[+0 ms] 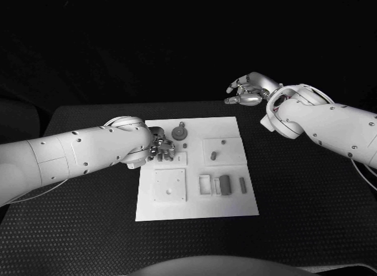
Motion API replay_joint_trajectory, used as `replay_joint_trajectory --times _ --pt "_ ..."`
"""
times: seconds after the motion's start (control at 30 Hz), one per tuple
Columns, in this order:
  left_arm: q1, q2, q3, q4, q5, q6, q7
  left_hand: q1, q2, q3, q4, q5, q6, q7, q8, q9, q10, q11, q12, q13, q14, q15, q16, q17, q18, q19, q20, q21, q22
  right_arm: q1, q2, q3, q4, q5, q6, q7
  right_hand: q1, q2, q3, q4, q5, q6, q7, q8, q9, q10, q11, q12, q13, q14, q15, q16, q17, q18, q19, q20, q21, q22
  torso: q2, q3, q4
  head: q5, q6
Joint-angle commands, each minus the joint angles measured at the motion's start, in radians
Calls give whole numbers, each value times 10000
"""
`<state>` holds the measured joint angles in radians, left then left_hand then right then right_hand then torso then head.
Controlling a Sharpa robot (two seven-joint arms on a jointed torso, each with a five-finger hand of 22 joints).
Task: Assemble the parts on the task board
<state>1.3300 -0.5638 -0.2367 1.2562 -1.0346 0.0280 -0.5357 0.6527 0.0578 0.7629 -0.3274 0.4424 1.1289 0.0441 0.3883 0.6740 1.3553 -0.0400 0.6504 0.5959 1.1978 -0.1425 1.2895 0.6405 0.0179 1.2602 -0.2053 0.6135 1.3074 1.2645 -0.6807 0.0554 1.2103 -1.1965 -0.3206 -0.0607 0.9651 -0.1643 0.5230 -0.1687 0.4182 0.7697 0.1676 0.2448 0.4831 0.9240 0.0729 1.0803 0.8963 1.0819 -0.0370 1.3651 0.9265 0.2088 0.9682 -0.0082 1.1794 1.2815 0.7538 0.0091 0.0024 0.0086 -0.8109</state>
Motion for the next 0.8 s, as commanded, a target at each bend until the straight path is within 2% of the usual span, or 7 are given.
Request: replay_joint_trajectory --times 0.03,0.8 --pt "-44 5 -30 -3 -237 11 -87 26 149 656 344 63 1231 -628 1098 24 684 -672 54 9 335 -560 45 -16 197 724 -727 47 229 2 -2 7 16 -24 104 77 -19 70 -6 -70 26 -22 182 43 -10 -33 -2 38 -12 -49 14 -35 -10 530 -33 26 -43 -8 -3 3 -1 1 -2" --pt "-108 51 -27 -1 -249 -153 -43 9 172 678 345 0 1219 -629 1106 81 672 -677 95 6 333 -571 81 -57 194 723 -722 87 224 1 5 6 3 -18 146 84 -36 84 -13 -74 27 -22 182 47 -17 -36 -2 45 -21 -54 15 -37 -14 530 -36 32 -49 -11 -1 12 -3 -27 -9"
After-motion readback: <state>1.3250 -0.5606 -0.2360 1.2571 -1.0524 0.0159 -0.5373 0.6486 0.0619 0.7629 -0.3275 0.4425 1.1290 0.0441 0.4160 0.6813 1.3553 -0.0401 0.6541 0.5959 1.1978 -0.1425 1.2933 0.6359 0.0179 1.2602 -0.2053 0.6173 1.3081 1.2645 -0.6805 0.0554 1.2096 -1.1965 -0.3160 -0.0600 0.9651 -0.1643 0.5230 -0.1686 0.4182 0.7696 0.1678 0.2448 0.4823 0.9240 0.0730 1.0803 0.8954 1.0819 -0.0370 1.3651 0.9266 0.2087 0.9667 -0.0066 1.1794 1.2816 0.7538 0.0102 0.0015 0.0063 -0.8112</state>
